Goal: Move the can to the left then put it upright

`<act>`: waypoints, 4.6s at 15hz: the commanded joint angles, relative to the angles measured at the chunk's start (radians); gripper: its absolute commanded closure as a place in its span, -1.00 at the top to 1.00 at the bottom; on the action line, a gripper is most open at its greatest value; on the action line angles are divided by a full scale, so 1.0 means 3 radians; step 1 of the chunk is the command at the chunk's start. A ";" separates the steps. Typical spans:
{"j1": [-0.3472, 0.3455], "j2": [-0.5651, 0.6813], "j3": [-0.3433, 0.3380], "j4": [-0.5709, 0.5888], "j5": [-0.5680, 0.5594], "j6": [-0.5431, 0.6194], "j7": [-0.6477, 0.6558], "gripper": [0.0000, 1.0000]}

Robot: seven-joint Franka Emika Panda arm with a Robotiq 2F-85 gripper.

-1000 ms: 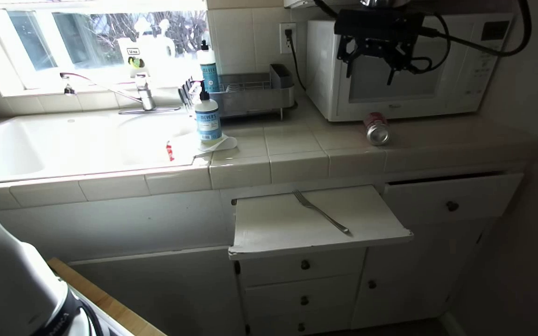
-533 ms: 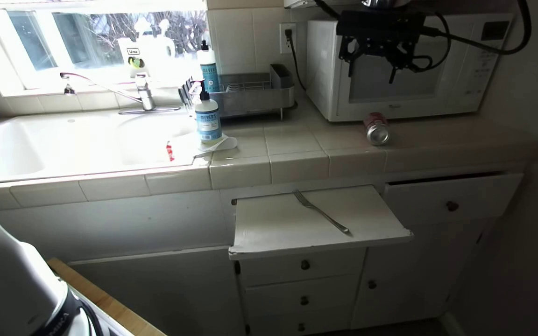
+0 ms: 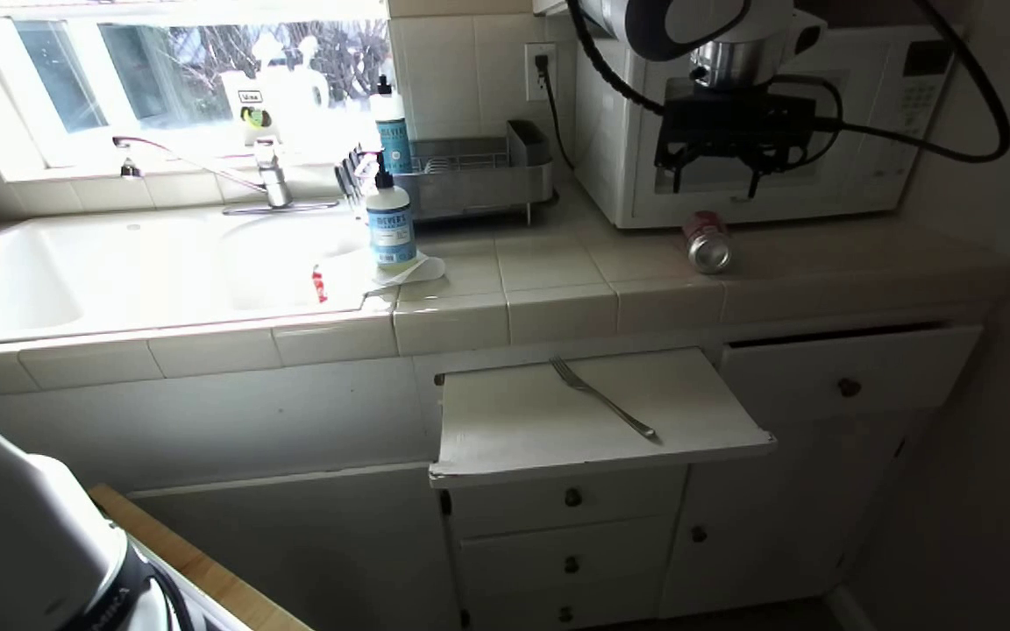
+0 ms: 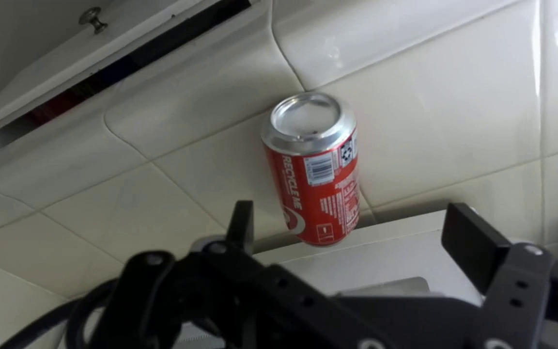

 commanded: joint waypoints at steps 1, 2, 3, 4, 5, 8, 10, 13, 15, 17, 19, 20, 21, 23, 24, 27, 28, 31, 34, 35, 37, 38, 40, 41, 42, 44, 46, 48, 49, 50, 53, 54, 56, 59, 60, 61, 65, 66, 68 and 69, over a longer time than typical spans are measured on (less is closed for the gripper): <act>-0.0200 0.0183 0.0212 0.0098 0.0181 0.0065 -0.0394 1.00; -0.0247 0.0217 0.0265 0.0110 0.0242 0.0046 -0.0509 1.00; -0.0281 0.0250 0.0304 0.0119 0.0290 0.0056 -0.0614 1.00; -0.0308 0.0281 0.0336 0.0129 0.0334 0.0064 -0.0695 1.00; -0.0332 0.0316 0.0361 0.0146 0.0373 0.0069 -0.0770 1.00; -0.0385 0.0419 0.0425 0.0196 0.0480 0.0168 -0.0992 1.00; -0.0409 0.0467 0.0465 0.0194 0.0542 0.0254 -0.1118 1.00; -0.0440 0.0565 0.0521 0.0225 0.0651 0.0407 -0.1264 1.00; -0.0479 0.0632 0.0580 0.0262 0.0753 0.0485 -0.1388 1.00; -0.0508 0.0693 0.0618 0.0306 0.0833 0.0516 -0.1487 1.00; -0.0522 0.0746 0.0624 0.0348 0.0879 0.0511 -0.1553 1.00; -0.0534 0.0768 0.0633 0.0370 0.0912 0.0495 -0.1575 1.00; -0.0534 0.0788 0.0626 0.0387 0.0927 0.0481 -0.1577 1.00; -0.0532 0.0815 0.0612 0.0401 0.0939 0.0479 -0.1580 0.89; -0.0527 0.0820 0.0605 0.0398 0.0929 0.0477 -0.1566 0.78; -0.0513 0.0827 0.0582 0.0394 0.0890 0.0453 -0.1501 0.49; -0.0502 0.0819 0.0569 0.0382 0.0872 0.0453 -0.1474 0.39; -0.0457 0.0773 0.0519 0.0337 0.0806 0.0451 -0.1373 0.50; -0.0419 0.0726 0.0483 0.0294 0.0748 0.0441 -0.1269 0.59; -0.0410 0.0705 0.0471 0.0278 0.0730 0.0423 -0.1225 0.58; -0.0394 0.0667 0.0449 0.0248 0.0689 0.0381 -0.1135 0.45; -0.0385 0.0647 0.0436 0.0229 0.0666 0.0374 -0.1091 0.32; -0.0372 0.0627 0.0411 0.0210 0.0594 0.0381 -0.1013 0.19; -0.0368 0.0626 0.0398 0.0207 0.0551 0.0402 -0.0971 0.24; -0.0368 0.0620 0.0389 0.0198 0.0505 0.0404 -0.0926 0.37; -0.0379 0.0611 0.0386 0.0189 0.0428 0.0400 -0.0853 0.36; -0.0383 0.0600 0.0381 0.0175 0.0348 0.0394 -0.0771 0.52; -0.0385 0.0592 0.0378 0.0165 0.0259 0.0399 -0.0686 0.61; -0.0384 0.0585 0.0378 0.0157 0.0219 0.0401 -0.0640 0.67; -0.0388 0.0582 0.0381 0.0155 0.0181 0.0395 -0.0607 0.67; -0.0389 0.0569 0.0386 0.0136 0.0094 0.0392 -0.0520 0.57; -0.0392 0.0568 0.0391 0.0134 0.0074 0.0383 -0.0506 0.33; -0.0386 0.0551 0.0384 0.0118 0.0025 0.0372 -0.0450 -0.09; -0.0348 0.0461 0.0345 0.0032 -0.0099 0.0301 -0.0314 -0.09; -0.0369 0.0397 0.0374 -0.0009 -0.0113 0.0169 -0.0330 -0.09; -0.0419 0.0328 0.0429 -0.0033 -0.0081 -0.0061 -0.0414 -0.09; -0.0472 0.0055 0.0417 -0.0039 0.0025 -0.1096 -0.0790 -0.09; -0.0473 0.0008 0.0398 -0.0022 0.0059 -0.1337 -0.0913 -0.09; -0.0406 -0.0049 0.0323 0.0013 -0.0027 -0.1589 -0.1208 -0.09; -0.0365 -0.0079 0.0295 0.0007 -0.0066 -0.1646 -0.1351 -0.09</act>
